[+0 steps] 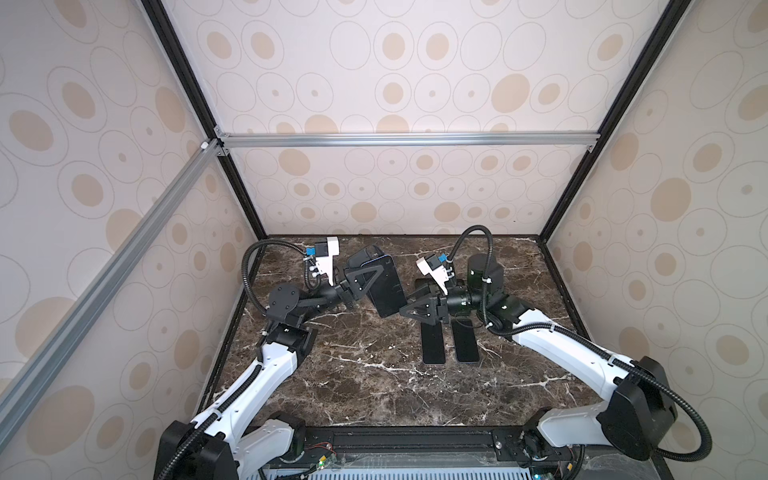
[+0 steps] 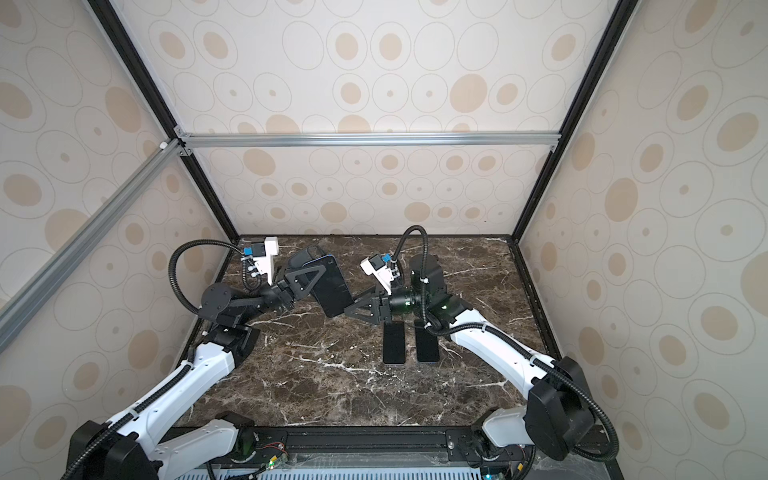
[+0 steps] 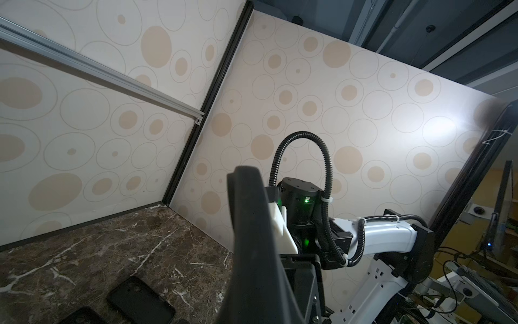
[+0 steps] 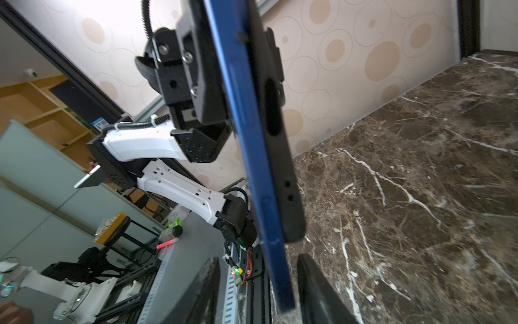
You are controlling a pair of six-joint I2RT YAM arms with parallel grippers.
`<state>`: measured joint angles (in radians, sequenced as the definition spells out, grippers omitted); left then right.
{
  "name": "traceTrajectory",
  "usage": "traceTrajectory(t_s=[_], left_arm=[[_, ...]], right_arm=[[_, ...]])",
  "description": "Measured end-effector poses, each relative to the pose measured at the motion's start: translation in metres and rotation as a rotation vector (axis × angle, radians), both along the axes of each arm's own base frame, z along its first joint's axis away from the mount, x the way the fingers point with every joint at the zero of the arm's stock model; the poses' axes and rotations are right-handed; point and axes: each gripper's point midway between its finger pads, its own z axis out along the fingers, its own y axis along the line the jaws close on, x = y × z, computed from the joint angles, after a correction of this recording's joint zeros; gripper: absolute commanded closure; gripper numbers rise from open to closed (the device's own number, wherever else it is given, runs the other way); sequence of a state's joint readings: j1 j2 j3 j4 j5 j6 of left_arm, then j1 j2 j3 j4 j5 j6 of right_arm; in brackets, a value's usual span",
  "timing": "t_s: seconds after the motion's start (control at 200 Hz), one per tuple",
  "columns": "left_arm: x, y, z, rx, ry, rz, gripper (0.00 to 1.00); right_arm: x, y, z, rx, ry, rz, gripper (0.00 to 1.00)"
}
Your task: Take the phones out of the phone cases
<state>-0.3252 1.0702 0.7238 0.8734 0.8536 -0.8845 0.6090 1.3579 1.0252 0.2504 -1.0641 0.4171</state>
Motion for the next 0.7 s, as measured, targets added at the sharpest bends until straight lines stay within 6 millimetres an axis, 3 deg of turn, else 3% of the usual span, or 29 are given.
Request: traceTrajectory(t_s=[0.255,0.595,0.7], left_arm=[[0.000,0.000,0.000,-0.017,0.033,-0.015,1.00],[0.005,-0.001,-0.003,-0.032,0.073,-0.020,1.00],[0.005,0.000,-0.002,-0.034,0.076,-0.021,0.86]], right_arm=[[-0.005,0.006,0.004,0.025,0.034,0.047,0.67],[-0.004,0.013,-0.001,0.026,0.046,0.070,0.99],[-0.004,0.013,-0.001,0.027,0.038,0.071,1.00]])
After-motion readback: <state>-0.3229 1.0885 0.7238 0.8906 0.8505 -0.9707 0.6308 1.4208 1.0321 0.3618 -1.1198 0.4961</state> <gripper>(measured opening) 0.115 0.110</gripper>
